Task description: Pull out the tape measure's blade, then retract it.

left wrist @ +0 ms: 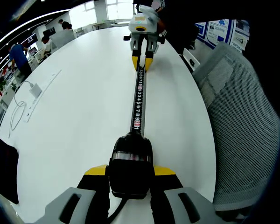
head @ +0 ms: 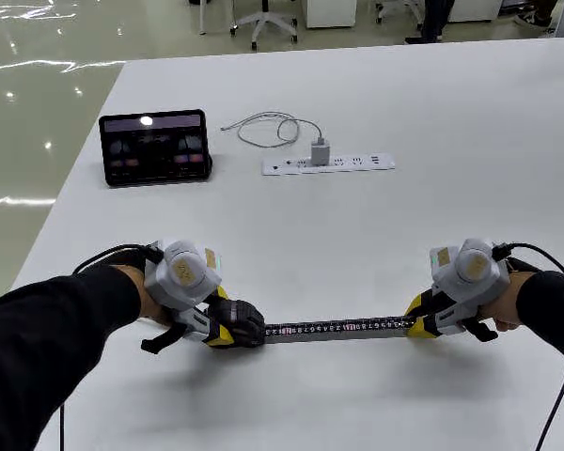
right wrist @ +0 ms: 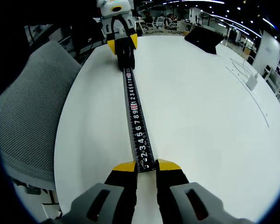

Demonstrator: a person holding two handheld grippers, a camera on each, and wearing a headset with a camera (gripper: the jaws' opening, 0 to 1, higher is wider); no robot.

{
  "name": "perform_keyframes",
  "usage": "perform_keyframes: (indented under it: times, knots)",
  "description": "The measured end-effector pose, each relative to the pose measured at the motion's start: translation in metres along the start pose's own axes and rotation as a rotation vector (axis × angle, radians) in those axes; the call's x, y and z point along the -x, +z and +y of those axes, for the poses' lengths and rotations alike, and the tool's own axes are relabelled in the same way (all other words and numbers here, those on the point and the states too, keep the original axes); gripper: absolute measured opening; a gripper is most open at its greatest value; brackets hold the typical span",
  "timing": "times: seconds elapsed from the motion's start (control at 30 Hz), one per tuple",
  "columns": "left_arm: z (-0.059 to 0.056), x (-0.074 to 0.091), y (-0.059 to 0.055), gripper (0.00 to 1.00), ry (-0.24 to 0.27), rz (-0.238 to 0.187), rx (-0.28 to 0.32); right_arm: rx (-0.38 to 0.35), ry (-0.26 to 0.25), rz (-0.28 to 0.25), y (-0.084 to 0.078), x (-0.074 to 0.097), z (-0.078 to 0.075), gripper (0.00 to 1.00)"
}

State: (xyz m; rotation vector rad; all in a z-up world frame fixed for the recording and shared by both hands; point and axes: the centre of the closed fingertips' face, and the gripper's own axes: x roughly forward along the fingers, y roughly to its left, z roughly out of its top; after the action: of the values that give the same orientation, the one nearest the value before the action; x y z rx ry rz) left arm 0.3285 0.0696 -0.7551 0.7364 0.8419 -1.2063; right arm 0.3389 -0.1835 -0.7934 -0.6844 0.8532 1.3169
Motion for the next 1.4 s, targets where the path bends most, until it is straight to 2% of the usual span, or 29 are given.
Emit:
perform_keyframes:
  times: [0.43, 0.5, 0.87, 1.07, 1.2, 1.27, 1.4]
  knots:
    - [0.001, -0.001, 0.001, 0.29, 0.003, -0.006, 0.004, -0.001, 0.002, 0.020, 0.000, -0.001, -0.001, 0.11]
    - [0.001, -0.001, 0.001, 0.30, 0.005, 0.002, -0.013, 0.008, 0.002, 0.027, 0.000, -0.001, -0.001, 0.11]
    - [0.002, -0.001, 0.001, 0.30, -0.005, 0.023, -0.023, 0.046, -0.005, 0.063, 0.001, -0.002, -0.001, 0.12]
    - [0.002, -0.001, 0.001, 0.30, -0.014, 0.030, -0.038, 0.042, -0.007, 0.057, 0.001, -0.002, 0.000, 0.12]
    - [0.002, -0.001, 0.001, 0.30, -0.013, 0.032, -0.043, 0.069, -0.018, 0.049, 0.006, -0.003, 0.001, 0.22]
    - [0.001, -0.001, 0.001, 0.30, -0.008, 0.036, -0.047, 0.073, -0.020, 0.045, 0.009, -0.002, 0.001, 0.23]
    - [0.002, -0.001, 0.001, 0.31, -0.004, 0.036, -0.042, 0.056, -0.019, 0.054, 0.009, -0.001, 0.002, 0.29]
